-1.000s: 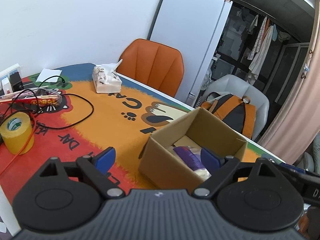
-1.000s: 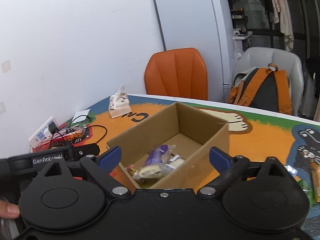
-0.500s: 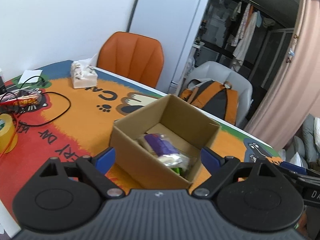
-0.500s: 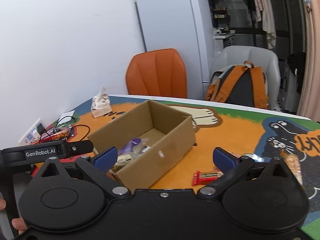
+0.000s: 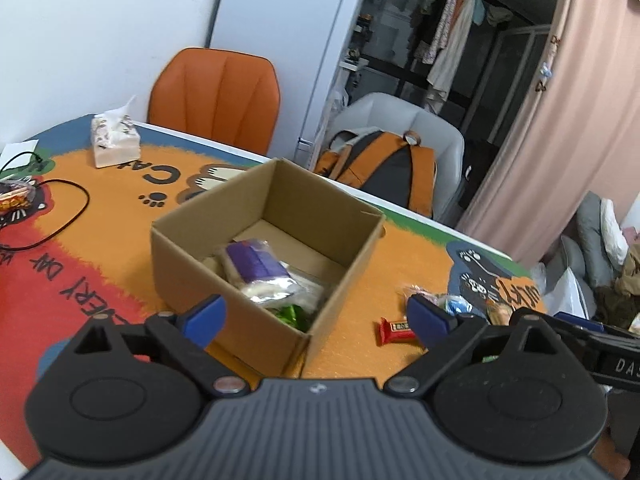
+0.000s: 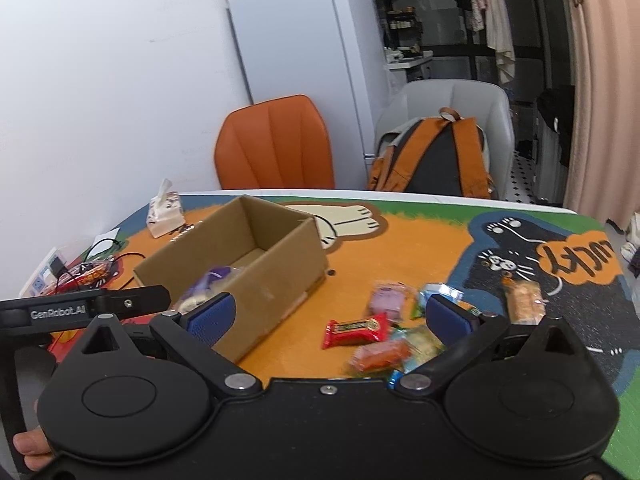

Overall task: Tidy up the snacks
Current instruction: 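Move both tools back toward the remaining snack pile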

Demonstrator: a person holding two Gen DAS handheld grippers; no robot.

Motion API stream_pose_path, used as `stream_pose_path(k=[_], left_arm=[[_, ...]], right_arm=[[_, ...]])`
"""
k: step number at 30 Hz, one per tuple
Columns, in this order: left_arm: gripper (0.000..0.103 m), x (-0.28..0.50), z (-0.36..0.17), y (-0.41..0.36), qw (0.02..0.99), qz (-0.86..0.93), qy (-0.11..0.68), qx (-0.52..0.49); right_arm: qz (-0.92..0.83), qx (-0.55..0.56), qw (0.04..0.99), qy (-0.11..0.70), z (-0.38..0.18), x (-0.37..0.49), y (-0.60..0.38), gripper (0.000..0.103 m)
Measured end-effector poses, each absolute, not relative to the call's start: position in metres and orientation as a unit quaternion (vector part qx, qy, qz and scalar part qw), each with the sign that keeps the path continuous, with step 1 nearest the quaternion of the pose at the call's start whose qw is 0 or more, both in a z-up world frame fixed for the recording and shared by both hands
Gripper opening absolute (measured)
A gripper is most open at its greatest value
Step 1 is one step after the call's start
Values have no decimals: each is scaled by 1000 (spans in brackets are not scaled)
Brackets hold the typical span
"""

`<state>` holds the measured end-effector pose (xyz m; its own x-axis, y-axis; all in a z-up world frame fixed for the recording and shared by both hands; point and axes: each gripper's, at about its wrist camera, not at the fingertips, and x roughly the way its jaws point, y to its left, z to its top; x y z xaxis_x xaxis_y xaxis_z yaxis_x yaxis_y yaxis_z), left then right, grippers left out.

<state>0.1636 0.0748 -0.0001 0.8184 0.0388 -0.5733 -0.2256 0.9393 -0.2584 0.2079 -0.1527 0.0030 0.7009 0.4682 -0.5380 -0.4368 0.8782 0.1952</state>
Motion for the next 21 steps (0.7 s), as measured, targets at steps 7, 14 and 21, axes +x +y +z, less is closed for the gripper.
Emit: stream_pose_path(k=[7,14,21], left_arm=[[98,171,-6,65,938,46,301,-164],[98,177,-15,48,935,-2,308,-176],[98,180,-24,31,931,-29,315,-180]], right_arm=[[227,33,924,307,-5,210,-174,103],[209,29,922,324,-17,209,-193,103],[204,36,920,333,-26,204,-212,103]])
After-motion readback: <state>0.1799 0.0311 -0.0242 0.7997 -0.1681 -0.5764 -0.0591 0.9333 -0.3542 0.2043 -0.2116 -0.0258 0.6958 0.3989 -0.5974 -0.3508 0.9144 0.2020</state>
